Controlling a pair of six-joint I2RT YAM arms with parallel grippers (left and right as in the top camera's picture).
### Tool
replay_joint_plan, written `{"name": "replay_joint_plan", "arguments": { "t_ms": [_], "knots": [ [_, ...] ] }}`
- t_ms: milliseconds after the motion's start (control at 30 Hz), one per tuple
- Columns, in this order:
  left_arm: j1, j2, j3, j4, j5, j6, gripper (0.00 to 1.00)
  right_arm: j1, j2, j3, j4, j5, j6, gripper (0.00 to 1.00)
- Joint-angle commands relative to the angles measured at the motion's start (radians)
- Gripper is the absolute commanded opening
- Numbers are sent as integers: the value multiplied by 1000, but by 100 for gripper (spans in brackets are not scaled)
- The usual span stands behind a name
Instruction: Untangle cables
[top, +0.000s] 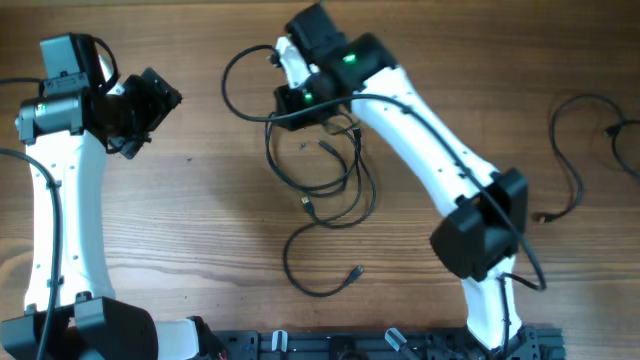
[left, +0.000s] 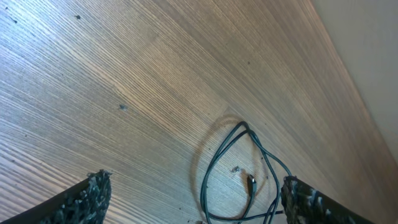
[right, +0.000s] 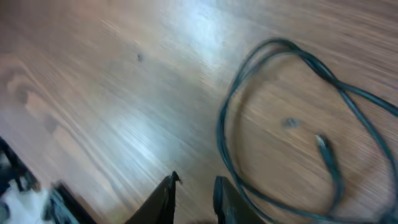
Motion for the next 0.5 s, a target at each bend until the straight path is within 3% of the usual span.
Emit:
{"name": "replay_joint_plan", "arguments": {
  "t_ms": [0, 200, 467],
  "knots": [
    [5, 6, 8, -1, 18, 23, 90, 41, 89, 3, 79, 97, 246, 35],
    [5, 6, 8, -4, 2, 23, 91, 56, 226, 3, 214, 156, 483, 38],
    [5, 6, 8, -8, 3, 23, 91, 56, 306, 3, 260, 195, 525, 37]
  ]
}}
